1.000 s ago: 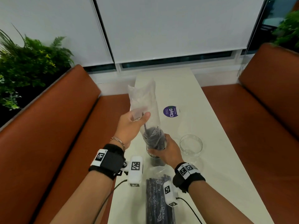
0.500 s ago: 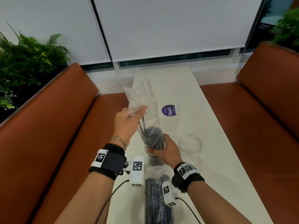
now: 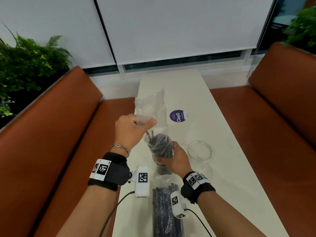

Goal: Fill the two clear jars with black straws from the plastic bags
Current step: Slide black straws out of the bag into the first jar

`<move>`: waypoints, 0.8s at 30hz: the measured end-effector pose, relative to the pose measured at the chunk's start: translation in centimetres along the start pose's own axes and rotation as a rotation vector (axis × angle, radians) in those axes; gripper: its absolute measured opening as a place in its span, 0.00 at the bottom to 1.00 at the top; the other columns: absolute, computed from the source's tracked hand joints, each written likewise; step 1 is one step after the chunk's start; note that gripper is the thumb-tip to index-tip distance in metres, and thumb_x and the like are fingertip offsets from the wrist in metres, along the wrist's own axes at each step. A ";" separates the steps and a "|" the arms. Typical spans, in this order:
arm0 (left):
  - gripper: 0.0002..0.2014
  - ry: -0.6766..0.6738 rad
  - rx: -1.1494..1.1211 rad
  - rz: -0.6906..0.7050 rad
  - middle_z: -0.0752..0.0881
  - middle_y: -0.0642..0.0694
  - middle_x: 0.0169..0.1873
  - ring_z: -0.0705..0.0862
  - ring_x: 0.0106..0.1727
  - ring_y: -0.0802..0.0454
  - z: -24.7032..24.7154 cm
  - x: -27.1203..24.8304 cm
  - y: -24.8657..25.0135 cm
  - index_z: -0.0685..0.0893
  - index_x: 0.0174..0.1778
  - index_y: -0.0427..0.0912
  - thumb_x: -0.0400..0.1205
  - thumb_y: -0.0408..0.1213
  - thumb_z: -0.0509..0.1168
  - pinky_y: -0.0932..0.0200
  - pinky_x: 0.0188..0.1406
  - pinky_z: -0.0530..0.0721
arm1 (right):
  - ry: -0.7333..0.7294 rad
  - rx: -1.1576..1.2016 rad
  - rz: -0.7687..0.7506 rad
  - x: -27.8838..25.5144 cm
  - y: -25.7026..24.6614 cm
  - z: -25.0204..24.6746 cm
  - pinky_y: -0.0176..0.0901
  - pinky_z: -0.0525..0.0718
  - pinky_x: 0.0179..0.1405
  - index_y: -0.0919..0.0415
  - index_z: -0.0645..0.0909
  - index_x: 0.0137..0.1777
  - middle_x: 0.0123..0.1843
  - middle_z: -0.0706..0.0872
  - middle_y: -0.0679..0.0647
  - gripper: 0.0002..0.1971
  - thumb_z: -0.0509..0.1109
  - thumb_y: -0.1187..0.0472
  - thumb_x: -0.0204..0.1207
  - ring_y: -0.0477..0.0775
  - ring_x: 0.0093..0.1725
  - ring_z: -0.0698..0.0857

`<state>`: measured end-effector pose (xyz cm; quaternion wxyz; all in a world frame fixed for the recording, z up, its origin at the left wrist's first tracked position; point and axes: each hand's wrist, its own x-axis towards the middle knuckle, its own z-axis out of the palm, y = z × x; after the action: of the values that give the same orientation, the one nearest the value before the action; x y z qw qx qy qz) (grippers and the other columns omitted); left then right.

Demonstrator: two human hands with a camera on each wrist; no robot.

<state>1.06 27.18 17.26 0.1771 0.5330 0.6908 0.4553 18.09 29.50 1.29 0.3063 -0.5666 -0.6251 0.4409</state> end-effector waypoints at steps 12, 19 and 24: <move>0.13 -0.013 0.051 0.047 0.92 0.60 0.36 0.85 0.34 0.61 -1.0 -0.1 0.8 0.97 0.44 0.48 0.72 0.51 0.85 0.53 0.41 0.92 | 0.017 -0.014 -0.010 -0.3 -0.4 -0.1 0.44 0.83 0.57 0.53 0.77 0.75 0.61 0.85 0.42 0.44 0.90 0.39 0.62 0.48 0.58 0.84; 0.14 -0.124 0.423 0.134 0.96 0.52 0.43 0.93 0.46 0.54 0.3 -1.3 0.2 0.97 0.56 0.52 0.76 0.49 0.82 0.59 0.59 0.88 | 0.043 -0.020 -0.011 -0.4 -0.3 0.2 0.42 0.83 0.55 0.53 0.78 0.73 0.59 0.84 0.42 0.42 0.89 0.40 0.62 0.49 0.58 0.85; 0.14 -0.104 0.420 0.074 0.95 0.48 0.45 0.94 0.47 0.49 1.8 -1.8 -1.1 0.96 0.53 0.48 0.75 0.49 0.83 0.55 0.51 0.95 | 0.042 -0.040 -0.011 -0.3 -0.4 0.3 0.41 0.84 0.56 0.53 0.79 0.73 0.64 0.89 0.47 0.42 0.89 0.39 0.61 0.48 0.56 0.85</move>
<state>2.45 26.36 14.97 0.0806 0.6059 0.7404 0.2795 17.70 29.18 1.57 0.3103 -0.5783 -0.6304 0.4146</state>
